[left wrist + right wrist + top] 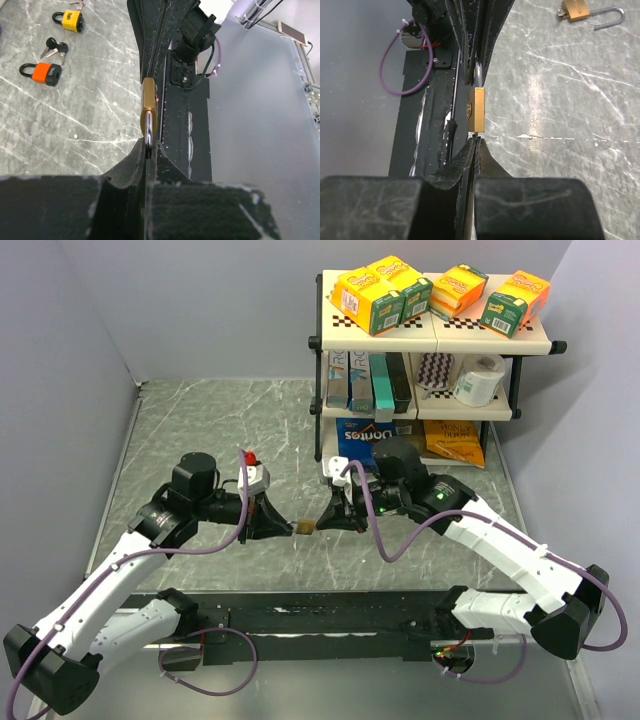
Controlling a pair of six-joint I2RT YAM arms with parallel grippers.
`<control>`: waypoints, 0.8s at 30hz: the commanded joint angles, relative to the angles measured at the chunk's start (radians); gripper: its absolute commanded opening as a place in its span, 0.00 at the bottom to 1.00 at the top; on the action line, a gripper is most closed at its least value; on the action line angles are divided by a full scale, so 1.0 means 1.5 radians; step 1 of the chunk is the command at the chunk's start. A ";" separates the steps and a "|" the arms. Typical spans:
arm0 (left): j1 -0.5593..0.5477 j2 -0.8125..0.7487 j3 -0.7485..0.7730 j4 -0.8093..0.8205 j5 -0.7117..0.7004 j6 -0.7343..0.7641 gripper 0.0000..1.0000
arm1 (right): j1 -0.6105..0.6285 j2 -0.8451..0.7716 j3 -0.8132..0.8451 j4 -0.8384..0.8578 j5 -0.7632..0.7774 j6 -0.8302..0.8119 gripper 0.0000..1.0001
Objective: Lock with the key
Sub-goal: Lock the lock, then place the key at the center of the board.
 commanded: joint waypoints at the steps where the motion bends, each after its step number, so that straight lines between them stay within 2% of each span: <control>1: 0.012 -0.025 0.034 -0.010 0.002 0.022 0.01 | -0.009 -0.020 0.008 -0.009 0.017 -0.027 0.00; 4: 0.040 -0.031 0.028 -0.015 0.017 0.015 0.01 | -0.026 -0.033 -0.009 -0.019 0.027 -0.039 0.00; 13: 0.106 -0.026 0.043 -0.078 0.029 0.085 0.01 | -0.089 -0.058 -0.041 -0.081 0.033 -0.090 0.00; 16: 0.149 -0.022 0.026 -0.033 0.036 0.037 0.01 | -0.102 -0.036 -0.061 -0.045 0.061 -0.057 0.00; 20: 0.211 -0.001 -0.018 0.060 0.028 -0.137 0.01 | -0.099 0.060 -0.049 -0.019 0.134 0.001 0.00; 24: 0.245 0.031 -0.040 0.070 -0.009 -0.189 0.01 | -0.091 0.182 -0.012 0.005 0.175 0.044 0.00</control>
